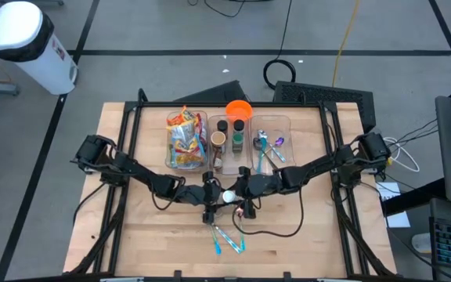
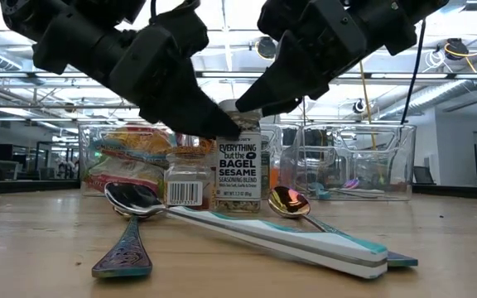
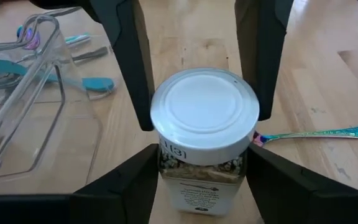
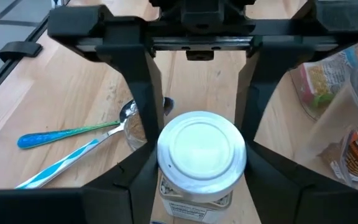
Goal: Pick & Place Food Item
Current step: Put the white seasoning bottle into the middle transparent bin
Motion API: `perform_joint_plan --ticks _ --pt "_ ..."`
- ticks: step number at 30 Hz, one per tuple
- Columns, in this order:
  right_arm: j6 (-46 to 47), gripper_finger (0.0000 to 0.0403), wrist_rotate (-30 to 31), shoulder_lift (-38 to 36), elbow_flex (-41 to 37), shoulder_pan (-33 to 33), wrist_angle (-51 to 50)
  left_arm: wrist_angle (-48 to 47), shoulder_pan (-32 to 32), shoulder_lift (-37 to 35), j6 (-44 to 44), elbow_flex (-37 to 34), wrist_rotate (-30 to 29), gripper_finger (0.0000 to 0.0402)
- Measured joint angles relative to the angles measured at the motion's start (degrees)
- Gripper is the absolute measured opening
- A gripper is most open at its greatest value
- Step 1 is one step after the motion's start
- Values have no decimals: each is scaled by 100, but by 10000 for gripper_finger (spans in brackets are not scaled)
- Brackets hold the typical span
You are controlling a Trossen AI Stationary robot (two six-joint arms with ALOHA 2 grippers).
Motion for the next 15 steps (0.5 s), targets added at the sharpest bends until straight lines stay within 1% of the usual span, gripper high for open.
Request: perform_joint_plan --ticks 4,7,11,15 --pt "-99 193 -16 -38 -1 4 -14 322 -4 0 -186 -1 31 263" --pt "-68 193 -35 -241 -13 9 -142 606 -35 -16 -254 -2 135 278" --pt "-19 193 -62 -668 -14 53 -420 697 -113 -252 -102 7 182 288" --pt "26 193 -52 -1011 -14 112 -555 706 -168 -624 22 7 182 289"
